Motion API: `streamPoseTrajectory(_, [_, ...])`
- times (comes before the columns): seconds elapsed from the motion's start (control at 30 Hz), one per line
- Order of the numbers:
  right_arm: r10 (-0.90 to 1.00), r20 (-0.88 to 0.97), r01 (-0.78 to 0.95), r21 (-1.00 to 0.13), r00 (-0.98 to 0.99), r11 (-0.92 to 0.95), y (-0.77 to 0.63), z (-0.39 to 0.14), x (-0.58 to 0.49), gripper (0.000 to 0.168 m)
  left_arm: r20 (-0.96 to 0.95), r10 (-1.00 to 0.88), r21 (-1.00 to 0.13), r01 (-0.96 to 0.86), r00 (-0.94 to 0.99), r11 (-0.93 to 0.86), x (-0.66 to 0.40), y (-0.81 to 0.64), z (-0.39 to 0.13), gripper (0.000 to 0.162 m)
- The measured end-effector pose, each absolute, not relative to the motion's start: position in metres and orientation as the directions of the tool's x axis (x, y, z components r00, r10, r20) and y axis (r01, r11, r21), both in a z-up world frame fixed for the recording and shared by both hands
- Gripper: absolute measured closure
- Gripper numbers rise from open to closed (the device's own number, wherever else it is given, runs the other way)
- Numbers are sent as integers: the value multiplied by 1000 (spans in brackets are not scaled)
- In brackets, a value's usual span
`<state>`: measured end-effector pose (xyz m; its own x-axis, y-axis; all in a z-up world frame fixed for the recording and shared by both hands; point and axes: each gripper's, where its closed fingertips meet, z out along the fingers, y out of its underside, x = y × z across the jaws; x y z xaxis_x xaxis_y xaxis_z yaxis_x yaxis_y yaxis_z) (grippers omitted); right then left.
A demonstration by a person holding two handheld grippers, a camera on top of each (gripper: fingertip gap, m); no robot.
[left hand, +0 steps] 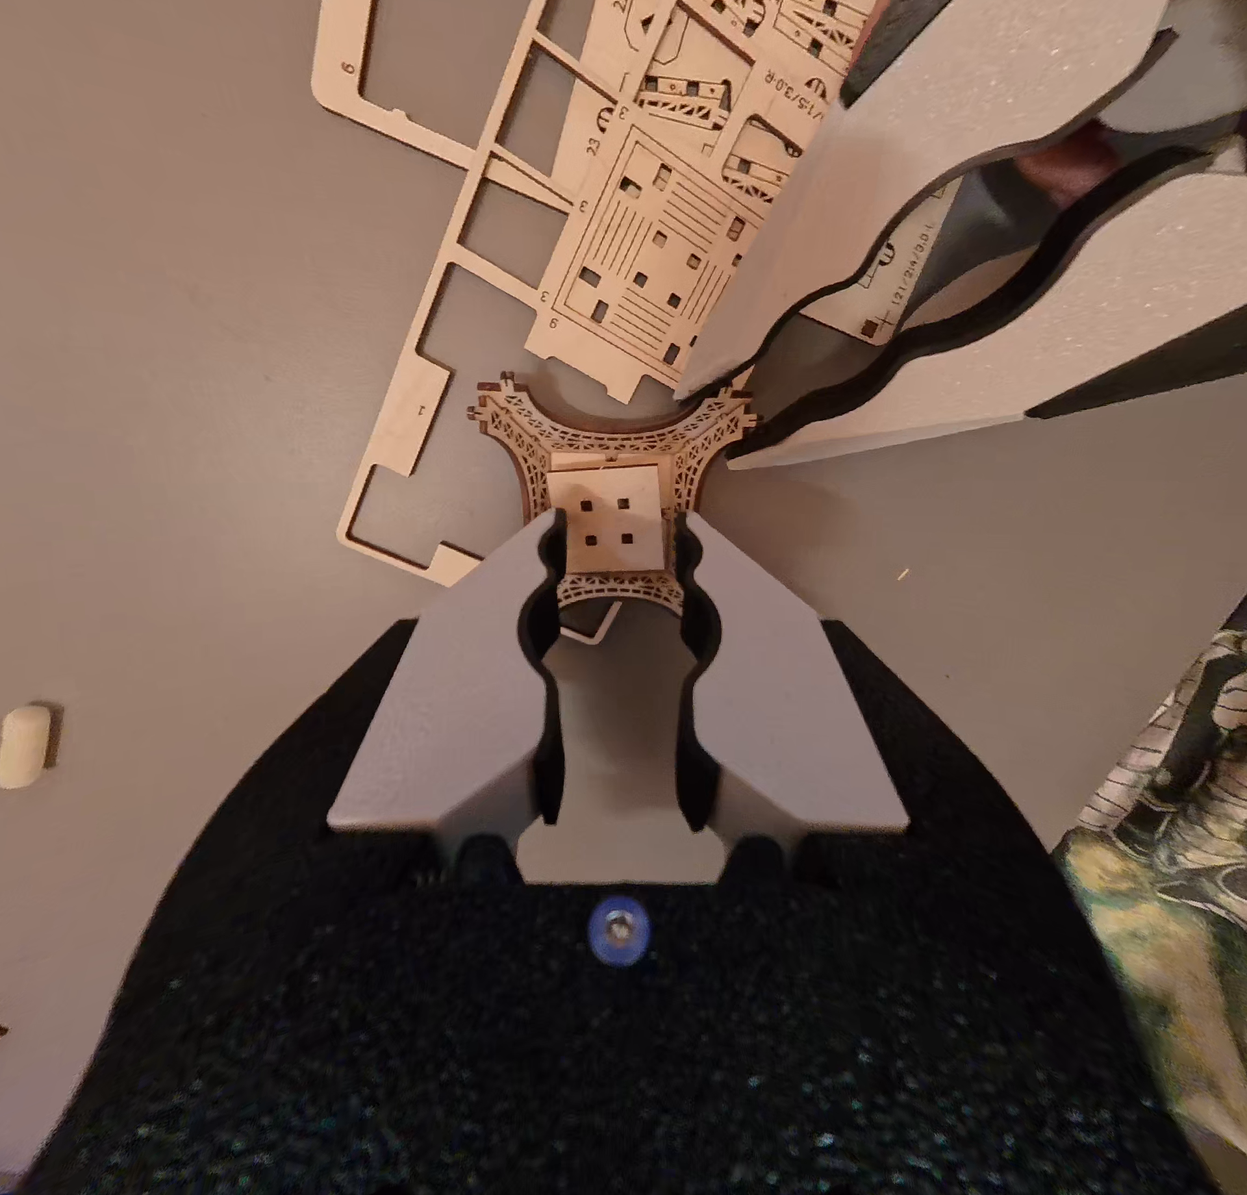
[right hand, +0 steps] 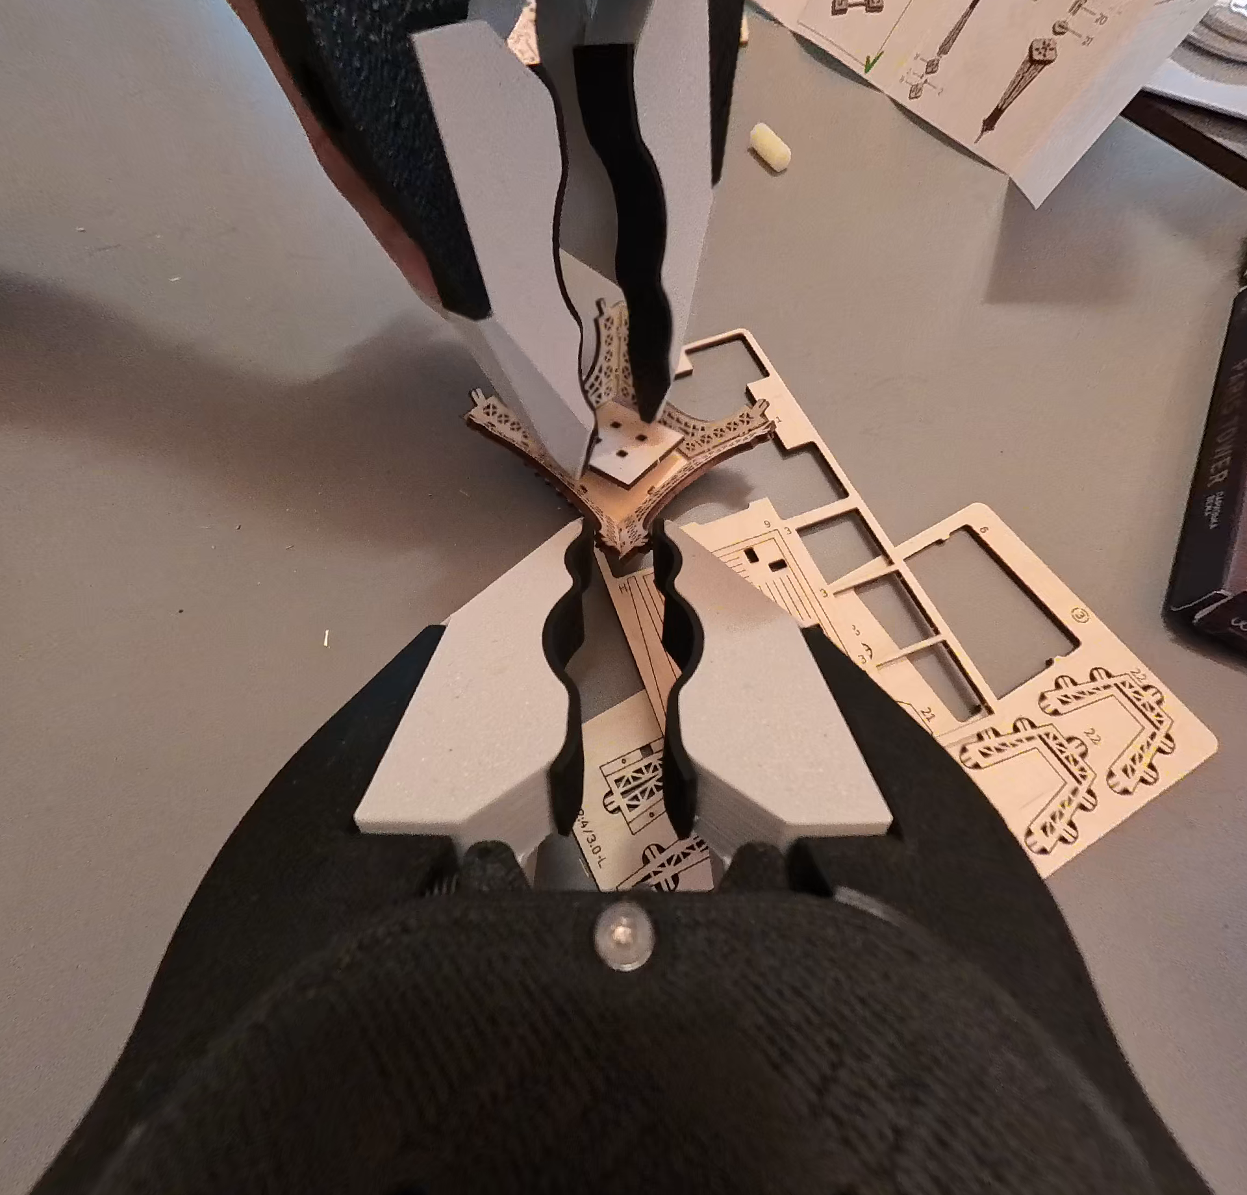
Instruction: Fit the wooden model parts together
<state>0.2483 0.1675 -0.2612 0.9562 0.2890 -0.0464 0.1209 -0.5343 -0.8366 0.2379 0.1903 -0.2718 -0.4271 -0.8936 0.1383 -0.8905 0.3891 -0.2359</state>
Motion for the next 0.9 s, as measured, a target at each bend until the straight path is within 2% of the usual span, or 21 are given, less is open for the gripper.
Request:
streamPoseTrajectory(0.3, [291,-43,126,-835,956,-536,168,-262,248,154,155,-886,-224,-889,-436,399,237,193,-272,128])
streamPoseTrajectory(0.63, [293,-46,124,-834,955,-537,168,-262,248,154,189,-886,-222,-897,-424,382,240,194,-274,133])
streamPoseTrajectory(0.77, [292,-46,124,-835,955,-537,168,-262,248,154,164,-886,-223,-891,-435,396,240,192,-273,139])
streamPoseTrajectory(0.9, [289,-47,123,-833,956,-540,168,-262,248,154,67,-889,-219,-876,-453,430,242,193,-270,139])
